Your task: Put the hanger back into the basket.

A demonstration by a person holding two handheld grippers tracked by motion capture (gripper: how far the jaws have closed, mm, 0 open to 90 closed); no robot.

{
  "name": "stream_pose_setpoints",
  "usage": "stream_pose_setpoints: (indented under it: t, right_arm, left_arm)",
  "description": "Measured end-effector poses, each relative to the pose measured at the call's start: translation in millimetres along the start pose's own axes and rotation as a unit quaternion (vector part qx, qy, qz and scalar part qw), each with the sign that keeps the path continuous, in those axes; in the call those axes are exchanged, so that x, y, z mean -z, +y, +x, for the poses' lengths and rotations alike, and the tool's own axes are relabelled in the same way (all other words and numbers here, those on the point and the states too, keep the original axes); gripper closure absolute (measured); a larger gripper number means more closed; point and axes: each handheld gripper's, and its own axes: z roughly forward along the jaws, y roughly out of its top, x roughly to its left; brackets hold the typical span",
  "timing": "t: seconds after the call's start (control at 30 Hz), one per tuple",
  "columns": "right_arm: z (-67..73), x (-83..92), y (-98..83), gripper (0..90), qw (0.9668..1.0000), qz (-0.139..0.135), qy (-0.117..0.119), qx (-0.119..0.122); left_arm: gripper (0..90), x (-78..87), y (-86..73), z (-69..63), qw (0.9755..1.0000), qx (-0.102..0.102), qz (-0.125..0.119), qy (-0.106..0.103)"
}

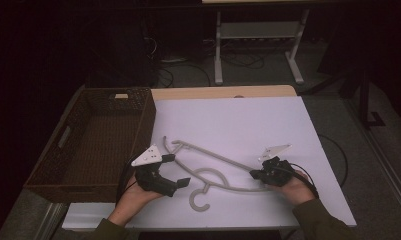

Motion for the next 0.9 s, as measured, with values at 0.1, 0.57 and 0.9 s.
stream_pose_setpoints:
  t: [0.1,0.57,0.9]
  right_arm:
    - [-1.5,-2.5,-0.4,89.9,0.9999,0.008,-0.009,0.004]
    - [-41.0,-12.5,18.2,90.0,0.9975,0.013,-0.069,0.001]
    - [-70.0,-25.2,35.6,89.9,0.9922,0.012,-0.124,0.006]
  left_arm:
    - [0.0,0.1,0.0,-0.1,1.0000,0.000,0.001,0.000]
    - [0.0,-3.0,-1.1,-1.0,1.0000,0.001,0.007,-0.001]
    - [0.0,-4.8,-1.7,-1.3,1.0000,-0.002,0.007,-0.003]
